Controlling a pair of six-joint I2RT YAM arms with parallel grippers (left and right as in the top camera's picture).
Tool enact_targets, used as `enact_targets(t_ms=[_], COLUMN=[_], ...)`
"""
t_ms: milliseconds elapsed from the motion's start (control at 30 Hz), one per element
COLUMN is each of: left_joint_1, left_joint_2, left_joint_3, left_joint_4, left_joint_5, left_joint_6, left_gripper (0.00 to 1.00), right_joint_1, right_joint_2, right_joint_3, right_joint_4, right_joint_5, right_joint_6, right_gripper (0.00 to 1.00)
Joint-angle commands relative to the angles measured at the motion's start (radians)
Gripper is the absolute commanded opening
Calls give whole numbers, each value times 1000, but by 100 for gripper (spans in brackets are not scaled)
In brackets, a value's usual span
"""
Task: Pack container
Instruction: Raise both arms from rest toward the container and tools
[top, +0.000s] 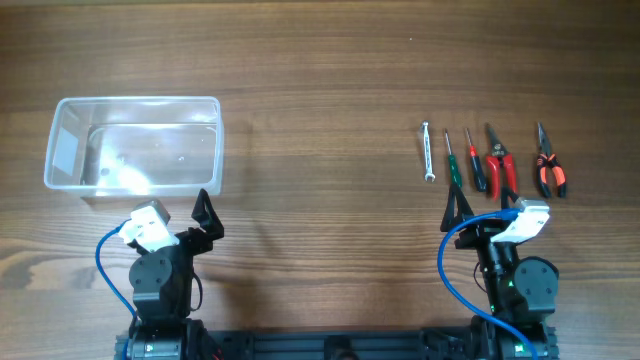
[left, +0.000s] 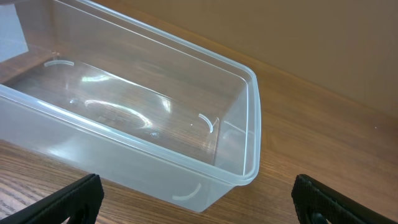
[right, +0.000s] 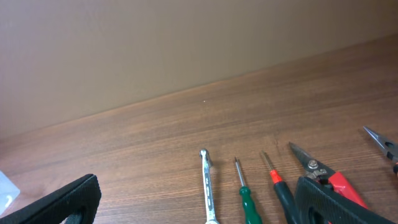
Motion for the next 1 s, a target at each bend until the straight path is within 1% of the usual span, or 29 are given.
enact_targets(t_ms=[0, 400, 467, 533, 567, 600, 633, 667, 700, 733, 800, 867, 933, 967], left_joint_1=[-7, -7, -7, -7, -7, -7, -7, -7, -7, -7, -7, -7, -7, -6], left_joint_2=[-7, -7, -7, -7, -7, -7, -7, -7, -7, -7, -7, -7, -7, -4], left_joint_3=[-9, -9, -9, -9, -9, -9, -9, -9, -9, -9, -8, 15, 66, 106], left_joint_4=[6, 6, 49, 61, 63, 61, 58, 66, 63, 51, 62, 105, 136, 129], left_joint_5=[-13, -13, -10, 57, 75, 79, 108, 198, 236, 237, 233, 253, 251, 225], left_joint_6=[-13, -13, -18, -21, -20, -21, -21, -29, -28, -28, -27, -28, -27, -27], left_gripper=[100, 100, 100, 100, 100, 100, 100, 100, 100, 100, 100, 100, 100, 100], right_joint_1=[-4, -4, -4, -4, -4, -4, -4, -4, -4, -4, -4, -4, -4, -4], right_joint_2=[-8, -8, -8, -8, -8, -8, -8, -6, -1, 6, 30, 65, 113, 154], right_joint_3=[-8, -8, -8, -8, -8, -8, -8, -8, -8, -8, -3, 22, 61, 100], right_joint_4=[6, 6, 6, 5, 5, 6, 7, 7, 8, 13, 76, 131, 172, 174], right_joint_5=[-15, 3, -8, -13, -25, -35, -46, -39, -34, -39, -86, -90, -92, -89], right_joint_6=[8, -3, 20, 89, 156, 260, 397, 562, 637, 668, 678, 660, 555, 480], right_gripper=[100, 100, 100, 100, 100, 100, 100, 100, 100, 100, 100, 100, 100, 100])
